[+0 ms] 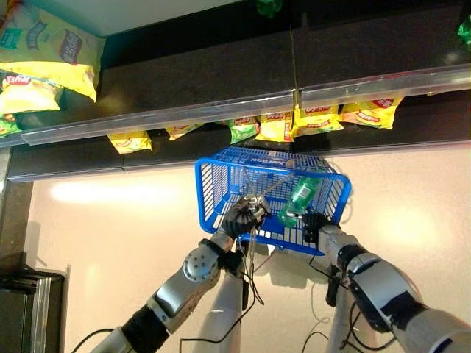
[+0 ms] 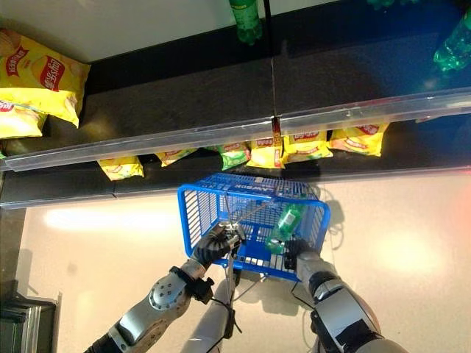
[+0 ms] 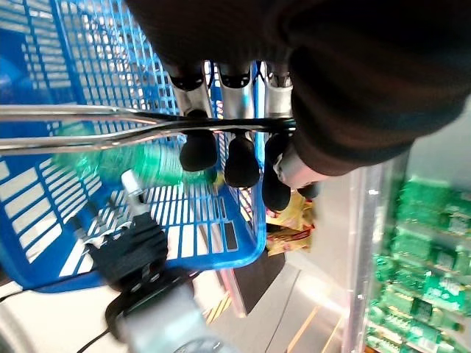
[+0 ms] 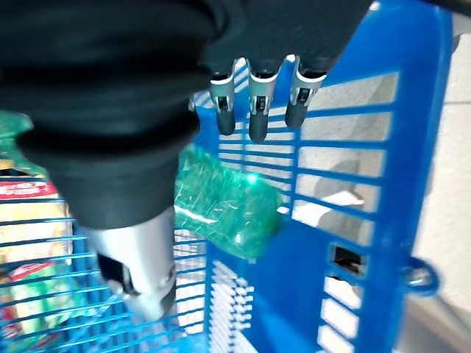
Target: Pick up the snacks into the basket
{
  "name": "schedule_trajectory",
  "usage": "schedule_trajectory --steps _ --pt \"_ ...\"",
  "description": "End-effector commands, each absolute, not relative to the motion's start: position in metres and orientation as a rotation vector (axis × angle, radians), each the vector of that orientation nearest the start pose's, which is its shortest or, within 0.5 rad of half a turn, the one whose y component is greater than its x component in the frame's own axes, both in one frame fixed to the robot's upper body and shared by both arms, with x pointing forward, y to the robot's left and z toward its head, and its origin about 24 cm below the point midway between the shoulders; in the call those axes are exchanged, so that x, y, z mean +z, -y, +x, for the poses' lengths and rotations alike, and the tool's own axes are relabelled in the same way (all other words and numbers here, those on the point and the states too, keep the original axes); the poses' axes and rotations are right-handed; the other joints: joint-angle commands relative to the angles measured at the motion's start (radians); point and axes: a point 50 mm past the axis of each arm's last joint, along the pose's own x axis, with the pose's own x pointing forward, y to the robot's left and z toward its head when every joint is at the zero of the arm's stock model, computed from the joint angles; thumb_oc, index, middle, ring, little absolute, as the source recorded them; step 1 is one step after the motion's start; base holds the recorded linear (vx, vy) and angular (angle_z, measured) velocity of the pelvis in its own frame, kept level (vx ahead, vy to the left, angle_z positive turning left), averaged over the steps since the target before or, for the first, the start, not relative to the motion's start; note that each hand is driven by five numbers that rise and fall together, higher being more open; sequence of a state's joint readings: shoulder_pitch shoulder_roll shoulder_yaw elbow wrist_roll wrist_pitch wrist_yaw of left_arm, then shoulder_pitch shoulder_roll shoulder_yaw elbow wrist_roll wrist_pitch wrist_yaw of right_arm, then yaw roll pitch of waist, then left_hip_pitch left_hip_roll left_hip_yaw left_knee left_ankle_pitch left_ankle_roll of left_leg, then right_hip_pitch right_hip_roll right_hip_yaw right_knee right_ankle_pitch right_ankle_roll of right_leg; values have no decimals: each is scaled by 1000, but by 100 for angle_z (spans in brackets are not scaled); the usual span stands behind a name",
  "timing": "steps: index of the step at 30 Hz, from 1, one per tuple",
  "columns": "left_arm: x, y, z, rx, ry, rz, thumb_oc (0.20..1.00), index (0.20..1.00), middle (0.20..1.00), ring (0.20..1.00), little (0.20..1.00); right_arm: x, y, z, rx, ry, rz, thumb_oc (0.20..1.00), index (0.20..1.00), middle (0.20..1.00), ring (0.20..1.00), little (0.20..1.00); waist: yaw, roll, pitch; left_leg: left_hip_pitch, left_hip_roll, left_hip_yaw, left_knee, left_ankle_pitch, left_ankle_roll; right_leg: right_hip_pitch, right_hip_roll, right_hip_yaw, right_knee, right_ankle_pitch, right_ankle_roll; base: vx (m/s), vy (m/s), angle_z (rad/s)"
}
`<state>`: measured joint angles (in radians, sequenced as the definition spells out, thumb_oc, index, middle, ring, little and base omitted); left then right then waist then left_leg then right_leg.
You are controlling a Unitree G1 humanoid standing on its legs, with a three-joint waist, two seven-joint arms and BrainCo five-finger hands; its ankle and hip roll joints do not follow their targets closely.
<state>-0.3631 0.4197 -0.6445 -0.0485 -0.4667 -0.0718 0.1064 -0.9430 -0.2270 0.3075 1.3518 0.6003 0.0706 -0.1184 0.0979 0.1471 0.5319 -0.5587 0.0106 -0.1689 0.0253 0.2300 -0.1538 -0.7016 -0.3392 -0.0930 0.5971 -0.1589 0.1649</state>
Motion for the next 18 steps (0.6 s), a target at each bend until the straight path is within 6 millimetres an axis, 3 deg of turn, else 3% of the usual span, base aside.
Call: schedule_trajectory --steps 1,12,14,18 --pt "166 -49 251 -726 504 -91 200 200 200 200 200 56 153 390 -85 -431 48 1000 1000 1000 1000 1000 19 25 -12 80 10 13 41 -152 39 23 -30 20 -216 182 40 0 0 0" --pt "156 -66 258 -639 461 -68 200 200 200 200 200 54 132 388 20 -365 -58 1000 1000 1000 1000 1000 -14 -24 -12 105 18 24 47 -157 36 47 -16 32 -232 190 40 -1 0 0" --pt "146 -78 263 -563 426 -54 200 200 200 200 200 56 110 379 110 -264 -21 1000 1000 1000 1000 1000 -34 -58 -12 119 22 27 60 -164 33 71 -5 31 -242 194 40 -5 -5 4" --pt "132 -103 266 -452 389 14 200 200 200 200 200 44 101 344 187 -146 119 1000 1000 1000 1000 1000 -68 -105 -12 149 31 31 93 -188 31 120 0 26 -253 194 43 9 -10 -9"
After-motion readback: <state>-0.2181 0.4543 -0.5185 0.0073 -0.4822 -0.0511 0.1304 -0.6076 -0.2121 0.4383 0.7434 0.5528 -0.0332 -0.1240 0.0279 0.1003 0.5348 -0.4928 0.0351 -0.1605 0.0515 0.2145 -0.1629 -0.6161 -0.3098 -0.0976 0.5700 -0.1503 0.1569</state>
